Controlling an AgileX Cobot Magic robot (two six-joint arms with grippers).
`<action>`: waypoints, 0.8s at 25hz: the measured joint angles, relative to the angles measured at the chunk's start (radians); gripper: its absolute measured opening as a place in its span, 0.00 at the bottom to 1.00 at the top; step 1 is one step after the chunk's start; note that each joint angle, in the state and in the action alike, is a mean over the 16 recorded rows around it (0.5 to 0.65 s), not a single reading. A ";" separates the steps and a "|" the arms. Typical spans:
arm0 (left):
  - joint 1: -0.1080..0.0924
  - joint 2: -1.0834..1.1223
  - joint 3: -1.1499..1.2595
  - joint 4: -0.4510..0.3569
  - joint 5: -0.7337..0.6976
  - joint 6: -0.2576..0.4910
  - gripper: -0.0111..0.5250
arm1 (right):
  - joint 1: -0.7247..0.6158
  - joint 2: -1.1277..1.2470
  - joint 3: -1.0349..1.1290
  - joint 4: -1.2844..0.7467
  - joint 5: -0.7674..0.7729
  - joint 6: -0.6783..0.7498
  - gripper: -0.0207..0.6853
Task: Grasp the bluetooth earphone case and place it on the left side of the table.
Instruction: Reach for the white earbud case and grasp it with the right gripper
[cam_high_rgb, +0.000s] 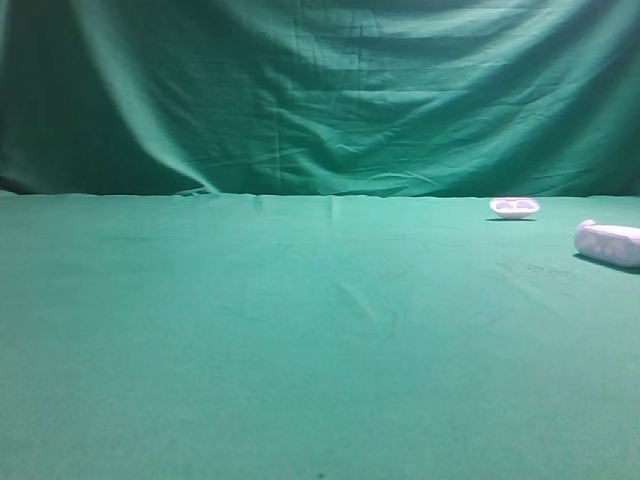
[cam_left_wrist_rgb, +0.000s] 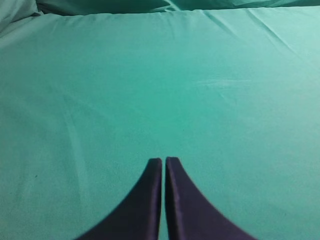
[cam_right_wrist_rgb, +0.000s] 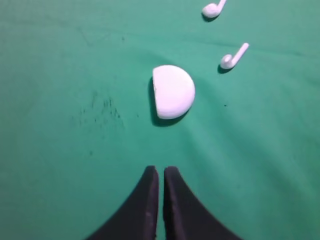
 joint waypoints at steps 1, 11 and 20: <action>0.000 0.000 0.000 0.000 0.000 0.000 0.02 | 0.011 0.039 -0.017 -0.010 0.004 0.001 0.14; 0.000 0.000 0.000 0.000 0.000 0.000 0.02 | 0.071 0.325 -0.114 -0.082 -0.061 0.042 0.62; 0.000 0.000 0.000 0.000 0.000 0.000 0.02 | 0.071 0.466 -0.156 -0.108 -0.130 0.063 0.80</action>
